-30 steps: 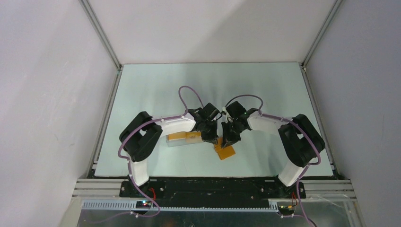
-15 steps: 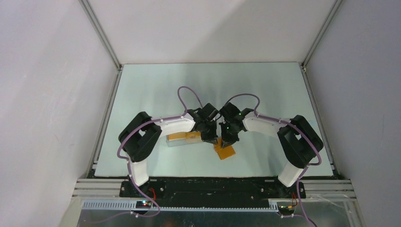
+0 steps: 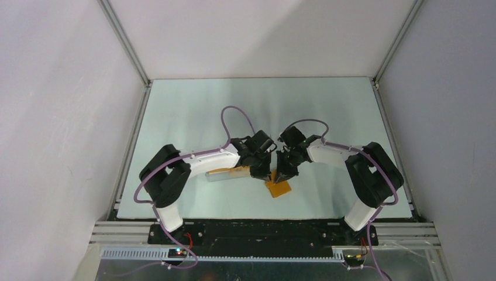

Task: Put the credit cards into the card holder
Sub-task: Close the card holder at the center of the board.

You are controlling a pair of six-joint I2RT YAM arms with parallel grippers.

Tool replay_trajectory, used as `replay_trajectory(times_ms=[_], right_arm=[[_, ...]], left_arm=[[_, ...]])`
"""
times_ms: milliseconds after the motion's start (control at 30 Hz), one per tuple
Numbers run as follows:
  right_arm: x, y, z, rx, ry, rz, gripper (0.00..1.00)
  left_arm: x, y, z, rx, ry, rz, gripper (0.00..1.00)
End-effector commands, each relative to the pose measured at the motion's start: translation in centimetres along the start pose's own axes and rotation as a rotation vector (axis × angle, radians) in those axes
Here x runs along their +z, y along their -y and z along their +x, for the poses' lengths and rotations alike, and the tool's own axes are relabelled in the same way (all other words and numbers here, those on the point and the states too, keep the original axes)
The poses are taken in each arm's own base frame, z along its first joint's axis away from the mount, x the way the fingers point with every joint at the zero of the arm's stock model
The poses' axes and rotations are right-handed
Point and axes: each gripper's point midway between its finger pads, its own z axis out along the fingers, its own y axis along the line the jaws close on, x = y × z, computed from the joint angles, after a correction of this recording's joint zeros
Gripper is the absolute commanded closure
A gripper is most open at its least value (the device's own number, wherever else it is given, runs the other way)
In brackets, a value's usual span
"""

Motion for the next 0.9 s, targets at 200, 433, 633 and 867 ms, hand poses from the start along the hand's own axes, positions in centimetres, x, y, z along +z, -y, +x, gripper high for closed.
replay_trajectory(times_ms=[200, 433, 633, 867], right_arm=[[2.6, 9.3, 5.2, 0.063, -0.145, 0.272, 1.0], [2.6, 8.9, 5.2, 0.073, -0.154, 0.232, 1.0], [2.7, 8.9, 5.3, 0.071, -0.159, 0.235, 1.0], [2.7, 8.9, 5.3, 0.071, -0.161, 0.231, 1.0]], left_arm=[[1.9, 0.8, 1.5, 0.038, -0.043, -0.008, 1.0], [2.8, -0.4, 1.7, 0.025, -0.043, -0.054, 1.0], [2.8, -1.1, 1.3, 0.005, -0.021, -0.074, 1.0], [2.9, -1.7, 0.3, -0.03, -0.006, -0.059, 1.0]])
